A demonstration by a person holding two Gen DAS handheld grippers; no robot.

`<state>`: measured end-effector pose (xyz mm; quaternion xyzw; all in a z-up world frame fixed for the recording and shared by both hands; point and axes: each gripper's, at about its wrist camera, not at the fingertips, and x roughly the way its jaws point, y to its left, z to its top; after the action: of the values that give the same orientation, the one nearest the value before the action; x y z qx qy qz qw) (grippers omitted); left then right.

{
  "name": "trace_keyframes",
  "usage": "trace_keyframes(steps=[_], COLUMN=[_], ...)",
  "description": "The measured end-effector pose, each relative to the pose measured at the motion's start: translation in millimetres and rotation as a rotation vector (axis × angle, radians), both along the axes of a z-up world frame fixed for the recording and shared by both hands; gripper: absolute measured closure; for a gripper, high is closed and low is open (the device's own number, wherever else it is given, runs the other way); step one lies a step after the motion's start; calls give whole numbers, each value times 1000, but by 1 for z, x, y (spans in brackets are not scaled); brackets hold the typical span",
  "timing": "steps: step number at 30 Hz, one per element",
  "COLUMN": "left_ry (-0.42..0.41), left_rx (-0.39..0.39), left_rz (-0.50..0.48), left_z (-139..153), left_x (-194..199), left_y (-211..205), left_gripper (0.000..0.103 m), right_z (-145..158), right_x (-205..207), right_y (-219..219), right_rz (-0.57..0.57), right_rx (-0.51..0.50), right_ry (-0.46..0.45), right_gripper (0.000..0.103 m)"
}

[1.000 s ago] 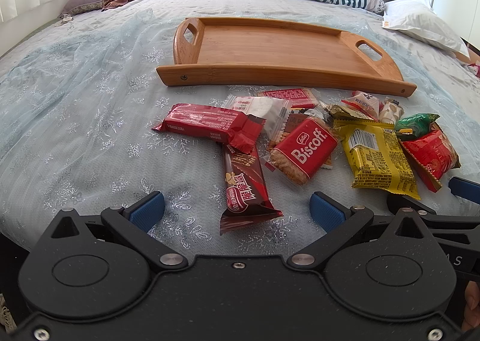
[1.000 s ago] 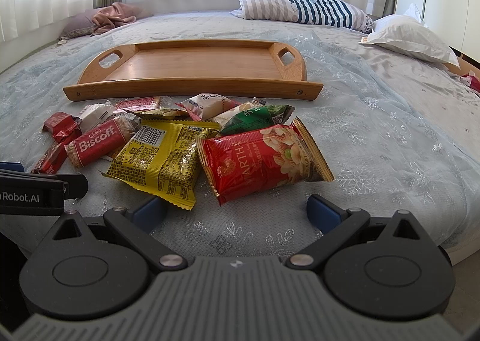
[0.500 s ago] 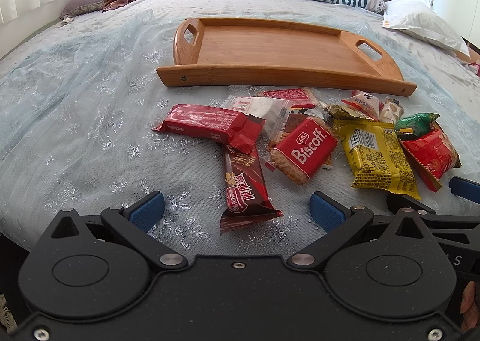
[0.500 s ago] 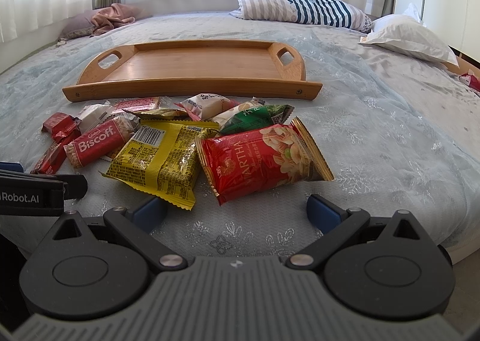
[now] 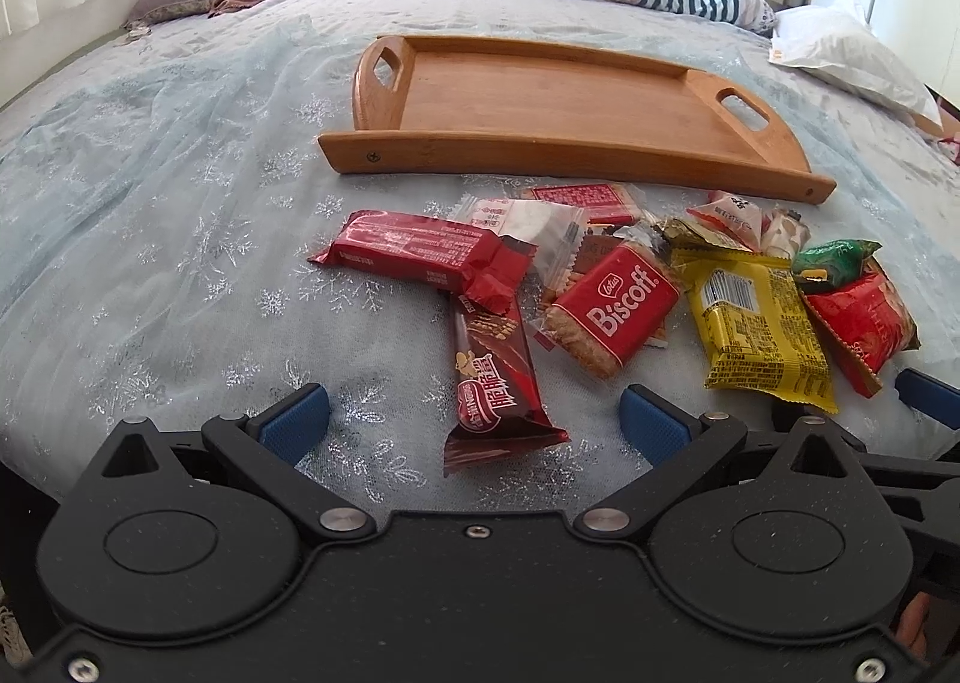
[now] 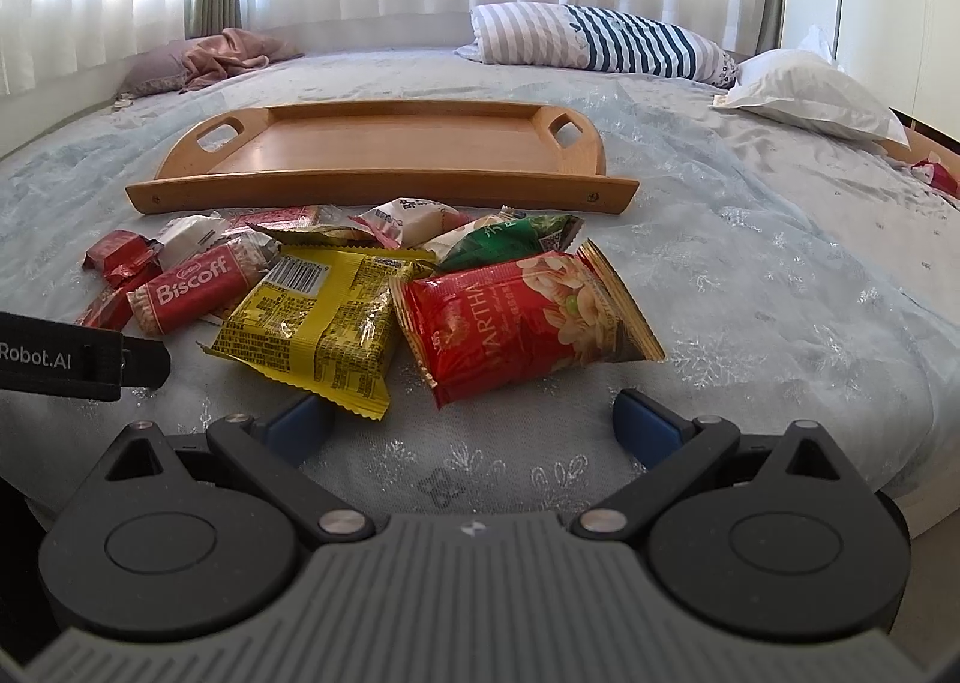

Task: Organize snacks
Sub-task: 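Grasp the brown chocolate bar with the left tool while the right tool grasps the red nut bag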

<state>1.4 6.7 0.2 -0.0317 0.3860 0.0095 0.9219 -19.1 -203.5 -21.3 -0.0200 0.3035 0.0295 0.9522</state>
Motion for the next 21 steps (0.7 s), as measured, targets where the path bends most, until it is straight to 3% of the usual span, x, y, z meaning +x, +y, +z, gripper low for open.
trace_keyframes(steps=[5, 10, 13, 17, 21], left_ry=[-58, -43, -70, -124, -164], left_rx=[23, -6, -34, -8, -20], left_rz=[-29, -29, -27, -41, -51], left_z=[-7, 0, 8, 19, 28], left_x=[-6, -6, -12, -20, -24], left_y=[1, 4, 9, 8, 6], left_gripper=[0, 2, 18, 31, 49], right_z=[-3, 5, 13, 22, 23], right_x=[-4, -12, -21, -24, -14], right_y=[2, -1, -5, -12, -19], right_rz=[-2, 35, 49, 12, -6], right_rx=[-11, 3, 6, -13, -44], right_ry=[-47, -78, -125, -203, -212], right_gripper=[0, 0, 0, 0, 1])
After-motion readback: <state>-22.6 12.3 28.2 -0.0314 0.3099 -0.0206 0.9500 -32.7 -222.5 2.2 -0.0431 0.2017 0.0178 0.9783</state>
